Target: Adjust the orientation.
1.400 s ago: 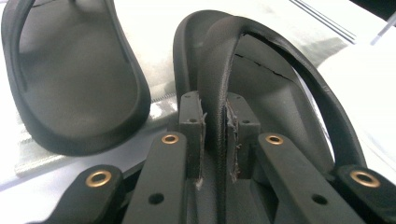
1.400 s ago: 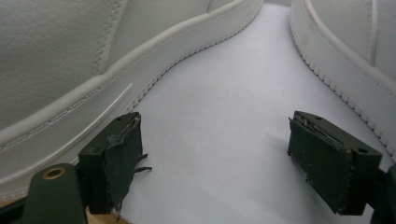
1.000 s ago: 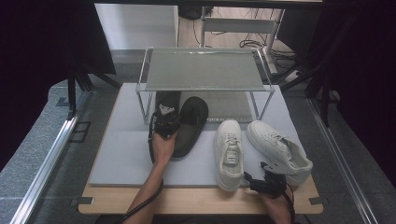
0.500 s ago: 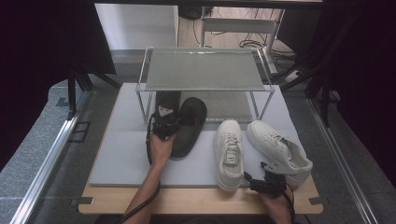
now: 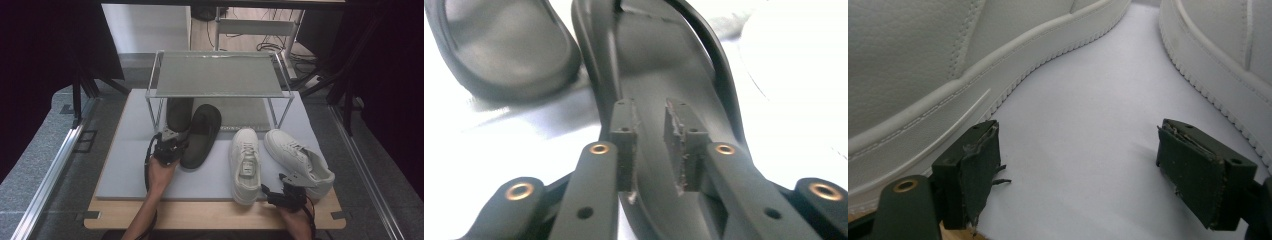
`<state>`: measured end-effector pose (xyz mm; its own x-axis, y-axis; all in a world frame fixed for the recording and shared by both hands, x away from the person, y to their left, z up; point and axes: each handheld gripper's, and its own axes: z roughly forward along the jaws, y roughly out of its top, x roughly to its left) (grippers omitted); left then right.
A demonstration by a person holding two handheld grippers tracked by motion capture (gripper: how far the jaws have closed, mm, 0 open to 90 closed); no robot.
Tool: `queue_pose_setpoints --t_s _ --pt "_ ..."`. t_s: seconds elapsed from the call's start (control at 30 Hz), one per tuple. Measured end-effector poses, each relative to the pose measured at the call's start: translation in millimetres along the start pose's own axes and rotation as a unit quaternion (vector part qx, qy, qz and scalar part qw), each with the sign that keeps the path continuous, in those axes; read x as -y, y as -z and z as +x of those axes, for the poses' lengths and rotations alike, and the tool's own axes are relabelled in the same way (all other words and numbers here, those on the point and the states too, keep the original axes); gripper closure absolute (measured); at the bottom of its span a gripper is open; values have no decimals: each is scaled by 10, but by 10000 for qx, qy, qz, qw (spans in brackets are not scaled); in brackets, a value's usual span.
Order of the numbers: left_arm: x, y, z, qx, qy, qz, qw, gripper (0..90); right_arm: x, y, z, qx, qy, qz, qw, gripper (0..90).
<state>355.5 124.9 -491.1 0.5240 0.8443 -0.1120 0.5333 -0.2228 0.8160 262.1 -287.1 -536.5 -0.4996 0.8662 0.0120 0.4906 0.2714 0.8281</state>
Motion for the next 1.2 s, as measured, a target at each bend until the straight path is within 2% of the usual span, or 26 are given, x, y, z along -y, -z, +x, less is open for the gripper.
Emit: queue_pose_setpoints --t_s 0.13,0.23,0.47,0.57,0.67,1.2 --pt "166 104 -50 221 -48 96 9997 860 0 0 0 2 12 2 10000 175" --pt "261 165 -99 271 -102 190 9994 899 0 -1 -1 4 24 0 10000 175" --pt "404 252 -251 269 -335 379 9984 900 0 -2 0 6 23 1 10000 175" --pt "450 259 -313 196 -453 418 9979 900 0 -2 0 6 23 0 10000 175" --pt "465 219 -345 78 -594 501 9969 899 0 -2 1 7 25 1 10000 175" --pt "373 12 -375 144 -533 394 9977 898 0 -2 -1 6 27 -1 10000 176"
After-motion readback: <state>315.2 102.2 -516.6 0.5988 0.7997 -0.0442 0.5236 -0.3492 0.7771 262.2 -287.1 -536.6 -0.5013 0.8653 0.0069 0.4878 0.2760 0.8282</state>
